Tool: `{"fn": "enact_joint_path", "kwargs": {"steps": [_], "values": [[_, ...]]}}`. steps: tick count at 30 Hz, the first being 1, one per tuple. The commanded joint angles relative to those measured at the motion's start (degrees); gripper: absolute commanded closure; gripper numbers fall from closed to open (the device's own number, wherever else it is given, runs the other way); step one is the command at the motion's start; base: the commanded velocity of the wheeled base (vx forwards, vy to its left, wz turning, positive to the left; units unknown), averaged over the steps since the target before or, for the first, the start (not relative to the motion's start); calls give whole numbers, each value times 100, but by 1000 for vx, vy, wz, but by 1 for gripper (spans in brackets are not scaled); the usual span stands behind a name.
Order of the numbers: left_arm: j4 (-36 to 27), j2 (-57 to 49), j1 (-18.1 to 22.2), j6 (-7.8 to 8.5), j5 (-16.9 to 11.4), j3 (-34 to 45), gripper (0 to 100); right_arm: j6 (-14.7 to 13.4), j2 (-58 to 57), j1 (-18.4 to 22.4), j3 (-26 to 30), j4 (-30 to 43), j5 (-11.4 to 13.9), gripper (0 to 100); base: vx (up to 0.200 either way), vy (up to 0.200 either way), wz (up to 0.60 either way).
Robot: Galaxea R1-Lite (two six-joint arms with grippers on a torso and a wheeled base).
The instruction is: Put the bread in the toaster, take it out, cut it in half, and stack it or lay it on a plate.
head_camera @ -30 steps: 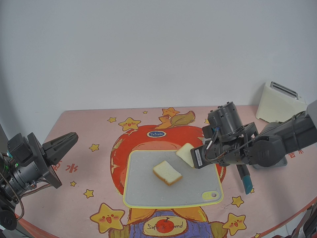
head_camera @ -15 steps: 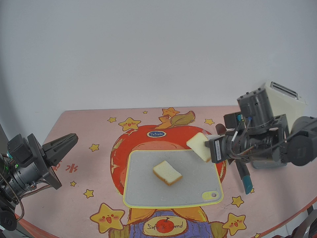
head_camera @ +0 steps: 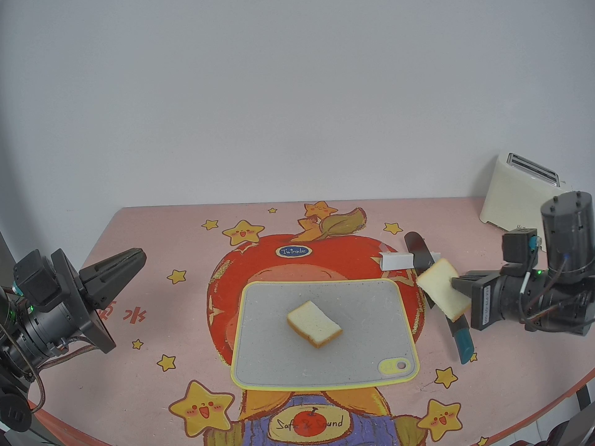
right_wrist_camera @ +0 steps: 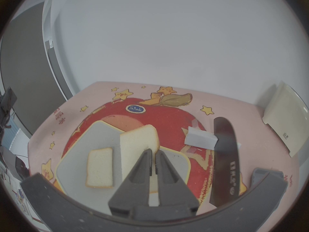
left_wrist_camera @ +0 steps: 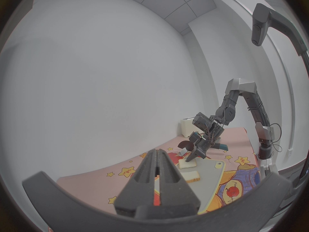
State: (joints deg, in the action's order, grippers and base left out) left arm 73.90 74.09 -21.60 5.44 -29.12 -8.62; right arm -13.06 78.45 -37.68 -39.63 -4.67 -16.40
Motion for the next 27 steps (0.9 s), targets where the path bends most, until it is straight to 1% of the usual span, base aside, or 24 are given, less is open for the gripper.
{"fn": "enact_joint_path", "kwargs": {"steps": [1,2,4,5,7,11,13,15,16,17,19,21,27], "values": [[10,-27,-2,-87,3,-96,100,-74,-726,129,395,10,22,100,0,0,0],[10,-27,7,-104,3,-105,100,-83,-778,156,412,19,31,100,0,0,0],[2,-35,7,-183,3,-114,100,-118,-866,235,527,27,128,100,0,0,0],[2,-35,7,-192,3,-123,100,-118,-866,235,535,27,128,100,0,0,0],[2,-18,7,-271,-6,-219,100,-109,-892,226,641,27,128,100,0,0,0],[10,26,7,-509,12,-492,100,-109,-892,226,685,1,66,100,0,0,0],[10,26,7,-658,3,-623,100,-109,-892,217,702,-16,58,100,0,0,0],[2,17,16,-807,12,-659,100,-92,-901,191,738,-8,58,100,0,0,0],[2,17,24,-843,12,-667,100,-92,-910,182,738,-8,58,100,0,0,0],[2,26,33,-922,21,-685,100,-92,-910,173,738,-8,58,100,0,0,0],[10,35,42,-1027,12,-711,100,-83,-910,173,738,-16,49,100,0,0,0],[10,26,33,-1062,-41,-685,100,-92,-910,173,729,-25,49,100,0,-200,0],[2,17,33,-1053,-50,-659,100,-109,-910,226,711,-16,49,100,0,-200,0]]}}
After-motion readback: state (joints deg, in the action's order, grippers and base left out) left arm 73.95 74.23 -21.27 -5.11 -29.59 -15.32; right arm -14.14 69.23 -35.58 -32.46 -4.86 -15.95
